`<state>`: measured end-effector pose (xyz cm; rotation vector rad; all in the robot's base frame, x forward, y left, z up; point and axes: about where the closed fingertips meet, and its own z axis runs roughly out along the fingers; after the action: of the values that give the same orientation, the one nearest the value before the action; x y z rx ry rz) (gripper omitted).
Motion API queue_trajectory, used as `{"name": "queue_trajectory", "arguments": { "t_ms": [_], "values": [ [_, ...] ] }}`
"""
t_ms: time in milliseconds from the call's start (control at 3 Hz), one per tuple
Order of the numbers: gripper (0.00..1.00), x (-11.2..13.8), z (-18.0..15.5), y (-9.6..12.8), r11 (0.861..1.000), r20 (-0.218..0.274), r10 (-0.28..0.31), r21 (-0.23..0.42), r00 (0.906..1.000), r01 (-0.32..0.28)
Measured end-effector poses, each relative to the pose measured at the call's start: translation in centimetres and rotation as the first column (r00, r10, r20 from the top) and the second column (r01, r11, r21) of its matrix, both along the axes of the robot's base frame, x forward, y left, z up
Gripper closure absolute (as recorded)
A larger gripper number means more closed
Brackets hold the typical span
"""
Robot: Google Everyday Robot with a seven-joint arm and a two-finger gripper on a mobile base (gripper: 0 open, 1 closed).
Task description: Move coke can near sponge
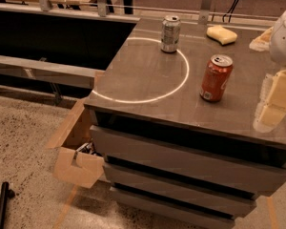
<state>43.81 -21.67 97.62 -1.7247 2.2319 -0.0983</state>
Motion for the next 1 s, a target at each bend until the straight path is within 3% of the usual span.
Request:
{"name": "queue_trajectory", "arguments": {
  "t_ms": [333, 667, 1000],
  "values": [
    [0.00, 0.0, 0.0, 0.0, 1.000, 0.000, 0.000, 0.000, 1.0000, 0.000],
    [0.00, 0.1, -0.1, -0.3, 0.996, 0.027, -0.055, 0.067, 0.9981, 0.053],
    [0.00, 0.0, -0.5, -1.5, 0.959, 0.081, -0.182, 0.236, 0.9800, 0.158]
  ]
}}
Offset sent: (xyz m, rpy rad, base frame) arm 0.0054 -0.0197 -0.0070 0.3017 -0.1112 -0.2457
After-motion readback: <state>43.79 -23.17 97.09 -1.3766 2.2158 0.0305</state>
